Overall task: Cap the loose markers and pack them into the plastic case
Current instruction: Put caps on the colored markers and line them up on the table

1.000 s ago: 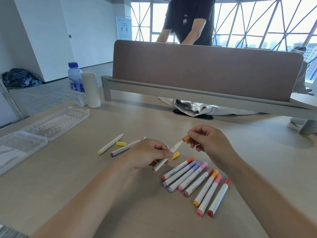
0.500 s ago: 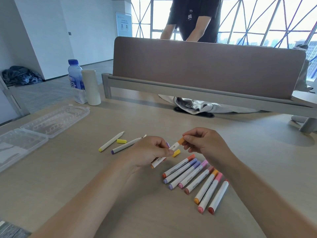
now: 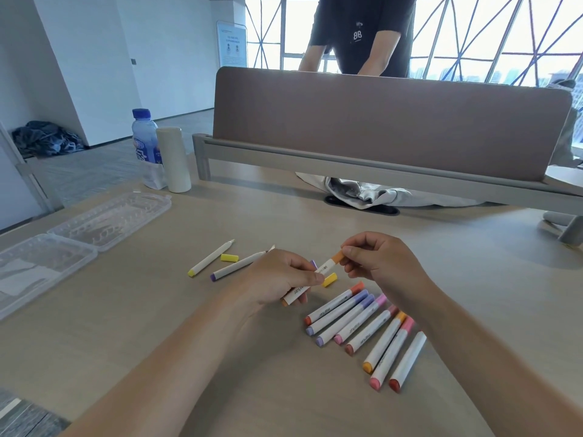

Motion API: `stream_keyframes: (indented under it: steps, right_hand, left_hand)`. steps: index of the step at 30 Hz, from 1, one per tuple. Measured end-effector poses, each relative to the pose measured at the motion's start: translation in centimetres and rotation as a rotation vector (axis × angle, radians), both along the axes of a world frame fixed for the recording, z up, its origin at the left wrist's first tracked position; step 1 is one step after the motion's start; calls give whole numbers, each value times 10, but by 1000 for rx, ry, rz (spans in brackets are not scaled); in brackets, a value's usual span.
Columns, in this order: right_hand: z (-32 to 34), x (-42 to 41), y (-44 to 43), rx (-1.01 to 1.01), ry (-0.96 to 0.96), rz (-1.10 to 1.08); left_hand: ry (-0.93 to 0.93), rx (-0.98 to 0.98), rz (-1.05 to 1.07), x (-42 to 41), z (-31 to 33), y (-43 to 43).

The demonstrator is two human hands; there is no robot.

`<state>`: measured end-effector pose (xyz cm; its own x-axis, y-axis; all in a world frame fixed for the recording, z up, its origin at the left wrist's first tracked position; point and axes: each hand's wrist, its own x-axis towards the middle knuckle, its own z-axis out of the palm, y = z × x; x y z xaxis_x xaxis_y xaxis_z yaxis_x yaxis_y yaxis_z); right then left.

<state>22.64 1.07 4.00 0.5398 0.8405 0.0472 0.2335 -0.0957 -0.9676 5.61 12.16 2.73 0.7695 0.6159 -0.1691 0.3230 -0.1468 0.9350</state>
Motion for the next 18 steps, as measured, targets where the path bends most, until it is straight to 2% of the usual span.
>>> stream_keyframes:
  steps: [9,18]
  right_hand:
    - [-3,3,-3,-4,-31,-32]
    - [-4,-3,-2,15,-46,-45]
  left_hand:
    - [-41,-31,-19,1,-3,1]
    - [-59,27,15,0,-6,2]
